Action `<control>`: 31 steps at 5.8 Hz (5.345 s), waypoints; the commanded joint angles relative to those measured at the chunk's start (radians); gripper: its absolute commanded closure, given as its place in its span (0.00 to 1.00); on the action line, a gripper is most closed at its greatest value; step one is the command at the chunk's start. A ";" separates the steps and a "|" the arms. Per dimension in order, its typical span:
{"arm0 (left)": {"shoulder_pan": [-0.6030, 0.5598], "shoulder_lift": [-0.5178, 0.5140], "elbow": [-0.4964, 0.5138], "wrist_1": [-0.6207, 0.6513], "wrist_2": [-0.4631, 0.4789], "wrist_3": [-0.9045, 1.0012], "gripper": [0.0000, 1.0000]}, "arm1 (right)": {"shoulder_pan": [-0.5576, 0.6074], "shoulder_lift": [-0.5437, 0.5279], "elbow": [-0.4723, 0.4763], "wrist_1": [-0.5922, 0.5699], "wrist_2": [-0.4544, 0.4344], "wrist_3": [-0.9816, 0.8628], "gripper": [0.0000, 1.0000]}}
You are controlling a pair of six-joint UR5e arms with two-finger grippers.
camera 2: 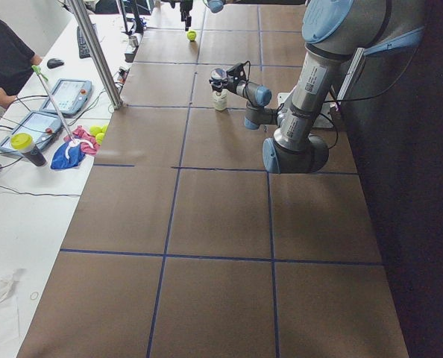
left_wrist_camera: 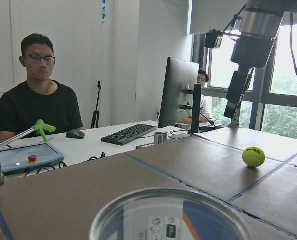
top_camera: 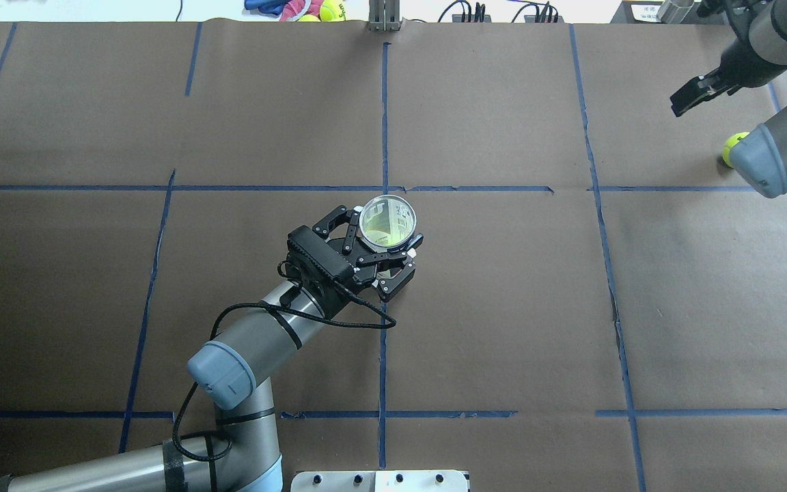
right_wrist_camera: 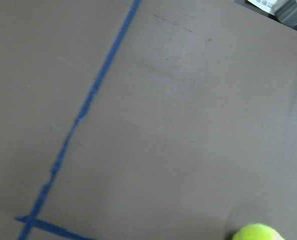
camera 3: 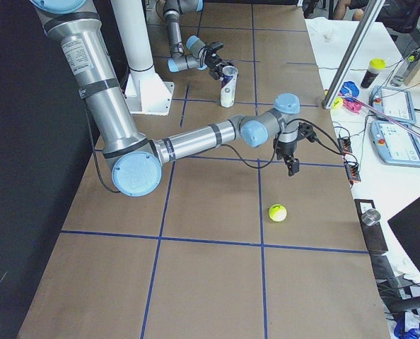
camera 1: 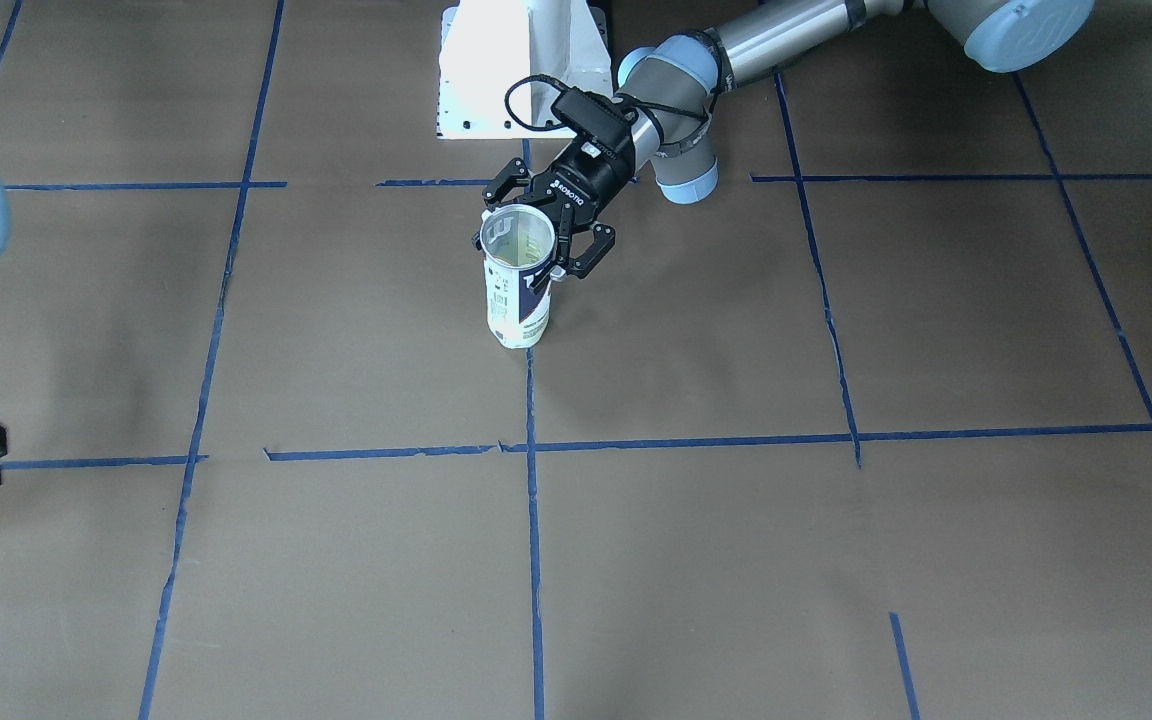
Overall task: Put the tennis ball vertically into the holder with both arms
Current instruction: 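Move the right gripper to the second tennis ball and grasp it, then carry the second ball with the right gripper above the held can, then lower the ball into the can and open the right gripper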
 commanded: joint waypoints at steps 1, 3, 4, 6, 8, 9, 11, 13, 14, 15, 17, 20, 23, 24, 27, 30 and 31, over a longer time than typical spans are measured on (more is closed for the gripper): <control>0.001 -0.003 0.000 0.001 0.000 0.001 0.16 | 0.025 -0.001 -0.246 0.243 -0.010 -0.053 0.01; 0.001 -0.006 -0.002 0.001 0.000 0.001 0.16 | 0.014 -0.013 -0.263 0.243 -0.027 -0.053 0.01; 0.001 -0.007 -0.002 0.002 0.000 0.001 0.16 | 0.002 -0.010 -0.262 0.242 -0.022 -0.042 0.01; 0.001 -0.007 -0.011 0.002 0.000 0.003 0.16 | -0.011 -0.008 -0.263 0.242 -0.014 -0.019 0.01; 0.001 -0.003 -0.009 0.002 0.000 0.001 0.16 | -0.032 -0.027 -0.263 0.242 -0.020 -0.034 0.01; 0.001 -0.004 -0.009 0.002 0.000 0.001 0.16 | -0.041 -0.028 -0.265 0.242 -0.025 -0.039 0.01; 0.001 -0.006 -0.009 0.002 0.000 0.001 0.16 | -0.045 -0.035 -0.263 0.237 -0.024 -0.079 0.46; 0.008 -0.009 -0.008 0.004 0.000 0.001 0.16 | -0.041 -0.022 -0.224 0.233 -0.020 -0.076 1.00; 0.010 -0.009 -0.008 0.004 0.000 0.001 0.16 | -0.035 -0.016 -0.093 0.131 -0.024 -0.064 1.00; 0.010 -0.007 -0.008 0.004 0.000 0.001 0.16 | -0.037 -0.013 0.117 -0.063 -0.022 -0.056 1.00; 0.010 -0.007 -0.008 0.004 0.000 0.001 0.16 | -0.143 0.063 0.503 -0.384 -0.016 0.200 1.00; 0.007 -0.006 -0.009 0.005 -0.002 0.012 0.15 | -0.384 0.240 0.640 -0.453 -0.086 0.683 0.99; -0.002 0.000 -0.031 0.007 0.000 0.017 0.15 | -0.561 0.340 0.639 -0.455 -0.240 0.873 0.99; -0.001 0.011 -0.029 0.007 -0.002 0.017 0.18 | -0.575 0.353 0.639 -0.455 -0.249 0.895 0.99; 0.002 0.010 -0.031 0.007 0.000 0.020 0.18 | -0.638 0.433 0.560 -0.455 -0.310 0.911 0.98; 0.002 0.008 -0.031 0.007 0.000 0.020 0.17 | -0.647 0.435 0.531 -0.453 -0.332 0.940 0.78; 0.002 0.009 -0.031 0.007 -0.002 0.020 0.17 | -0.649 0.429 0.533 -0.455 -0.332 0.937 0.40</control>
